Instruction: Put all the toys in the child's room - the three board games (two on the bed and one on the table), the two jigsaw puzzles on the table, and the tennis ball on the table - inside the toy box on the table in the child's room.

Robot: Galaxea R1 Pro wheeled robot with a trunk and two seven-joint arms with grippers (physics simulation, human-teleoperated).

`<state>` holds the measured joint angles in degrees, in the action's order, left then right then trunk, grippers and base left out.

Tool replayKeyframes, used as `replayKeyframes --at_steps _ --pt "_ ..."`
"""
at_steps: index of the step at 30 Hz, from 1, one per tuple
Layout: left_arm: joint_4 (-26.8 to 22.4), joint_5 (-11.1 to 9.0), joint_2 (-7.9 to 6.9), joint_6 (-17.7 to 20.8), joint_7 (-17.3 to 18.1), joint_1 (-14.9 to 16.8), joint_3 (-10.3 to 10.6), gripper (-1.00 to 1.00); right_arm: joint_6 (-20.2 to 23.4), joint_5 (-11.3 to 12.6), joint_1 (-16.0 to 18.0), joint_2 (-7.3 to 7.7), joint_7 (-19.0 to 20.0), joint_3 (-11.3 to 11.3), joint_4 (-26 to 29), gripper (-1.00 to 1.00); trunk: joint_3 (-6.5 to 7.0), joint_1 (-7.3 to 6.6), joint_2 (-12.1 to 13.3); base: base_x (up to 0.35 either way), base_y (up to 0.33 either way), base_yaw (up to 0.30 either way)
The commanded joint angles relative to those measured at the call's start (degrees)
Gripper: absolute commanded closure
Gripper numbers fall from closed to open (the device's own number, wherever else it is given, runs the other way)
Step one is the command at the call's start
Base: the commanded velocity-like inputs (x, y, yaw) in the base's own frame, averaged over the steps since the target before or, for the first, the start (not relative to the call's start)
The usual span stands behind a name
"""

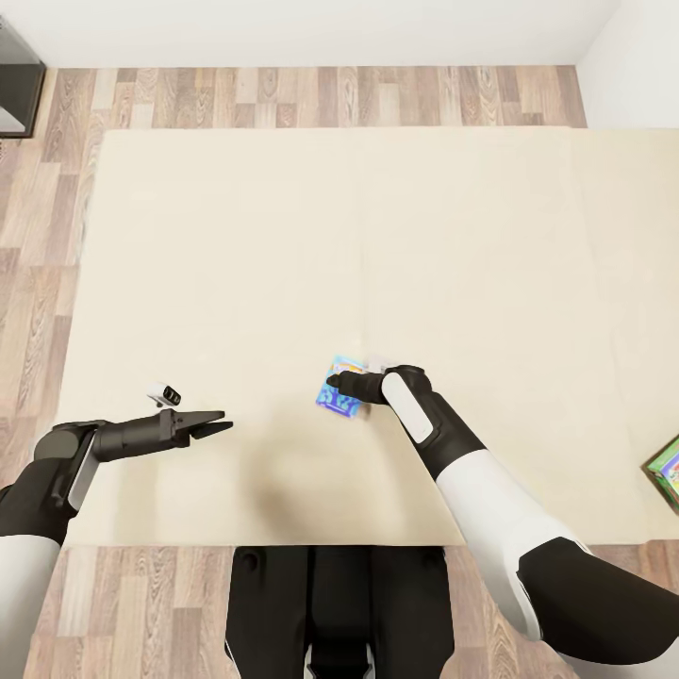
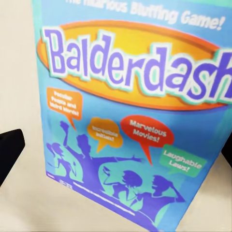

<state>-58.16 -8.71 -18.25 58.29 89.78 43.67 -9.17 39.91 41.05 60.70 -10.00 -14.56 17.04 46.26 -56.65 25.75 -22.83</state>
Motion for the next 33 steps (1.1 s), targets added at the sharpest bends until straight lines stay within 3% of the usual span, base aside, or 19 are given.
replayKeyframes --at_steps 1,33 --pt "0.01 0.0 -0.03 0.61 0.22 0.01 0.03 -1.0 0.08 0.61 0.03 0.0 -0.56 0.09 0.05 -1.0 -0.06 0.04 -0.09 0.0 0.18 0.0" --pt "0.01 -0.03 -0.04 0.67 0.22 0.01 0.03 -1.0 0.08 0.67 0.03 0.0 -0.56 0.18 0.14 -1.0 -0.06 0.04 -0.09 0.0 0.11 0.0"
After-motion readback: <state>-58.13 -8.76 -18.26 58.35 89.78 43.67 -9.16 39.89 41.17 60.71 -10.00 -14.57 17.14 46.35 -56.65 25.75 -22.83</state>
